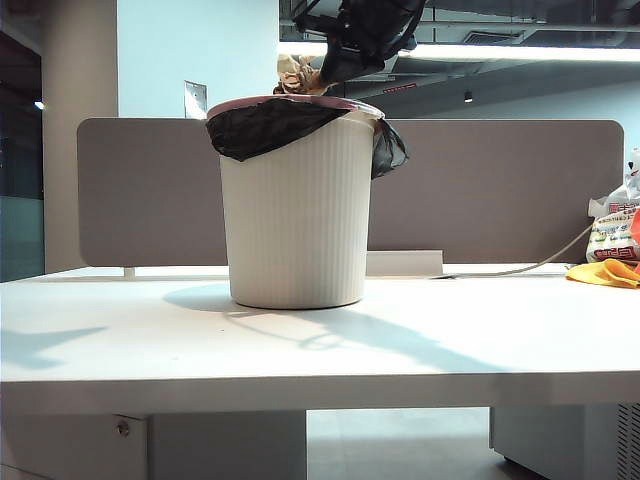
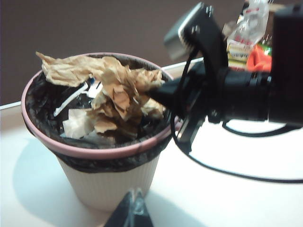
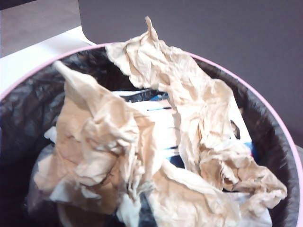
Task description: Pick up all the trash on the table and put it in the trash can.
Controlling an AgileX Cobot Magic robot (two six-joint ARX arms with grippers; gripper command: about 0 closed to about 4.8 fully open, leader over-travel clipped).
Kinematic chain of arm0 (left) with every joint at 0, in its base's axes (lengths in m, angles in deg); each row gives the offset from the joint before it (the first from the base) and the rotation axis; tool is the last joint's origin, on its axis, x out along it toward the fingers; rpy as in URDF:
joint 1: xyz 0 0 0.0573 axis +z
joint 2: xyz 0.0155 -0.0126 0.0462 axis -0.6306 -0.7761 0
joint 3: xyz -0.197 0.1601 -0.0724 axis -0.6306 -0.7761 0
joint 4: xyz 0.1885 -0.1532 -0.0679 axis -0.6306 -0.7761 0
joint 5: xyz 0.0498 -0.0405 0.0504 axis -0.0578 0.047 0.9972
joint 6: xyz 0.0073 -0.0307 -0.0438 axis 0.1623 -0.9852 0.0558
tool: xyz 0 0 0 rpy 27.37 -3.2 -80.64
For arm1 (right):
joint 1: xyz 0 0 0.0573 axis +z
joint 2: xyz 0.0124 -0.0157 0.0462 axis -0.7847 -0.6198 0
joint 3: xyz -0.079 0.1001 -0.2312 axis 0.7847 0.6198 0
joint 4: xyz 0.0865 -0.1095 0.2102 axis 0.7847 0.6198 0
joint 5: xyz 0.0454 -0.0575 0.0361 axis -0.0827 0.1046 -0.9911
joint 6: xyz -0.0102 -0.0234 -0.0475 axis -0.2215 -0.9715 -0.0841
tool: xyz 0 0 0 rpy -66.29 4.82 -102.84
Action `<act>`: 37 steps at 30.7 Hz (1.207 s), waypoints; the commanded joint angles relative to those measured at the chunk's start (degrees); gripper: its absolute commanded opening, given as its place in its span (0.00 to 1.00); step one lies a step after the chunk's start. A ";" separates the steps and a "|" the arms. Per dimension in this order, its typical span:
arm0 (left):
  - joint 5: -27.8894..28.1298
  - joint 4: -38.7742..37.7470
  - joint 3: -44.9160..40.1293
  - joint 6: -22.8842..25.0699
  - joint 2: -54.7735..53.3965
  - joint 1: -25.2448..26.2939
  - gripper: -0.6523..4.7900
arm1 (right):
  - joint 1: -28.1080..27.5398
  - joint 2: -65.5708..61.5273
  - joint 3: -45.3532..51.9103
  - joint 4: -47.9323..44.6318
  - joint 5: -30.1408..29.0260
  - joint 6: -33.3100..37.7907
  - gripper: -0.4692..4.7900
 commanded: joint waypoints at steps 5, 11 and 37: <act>-0.33 -0.46 0.31 0.48 0.20 -0.07 0.11 | 0.11 0.92 -0.46 -1.49 -0.04 -0.15 0.52; -0.35 -1.42 0.33 0.46 0.42 -0.07 0.11 | 0.11 2.03 -0.46 -0.02 -0.02 -0.37 1.00; -0.24 -15.12 -6.80 0.48 23.78 -0.09 0.11 | 0.31 37.40 10.34 22.10 1.16 -0.33 0.08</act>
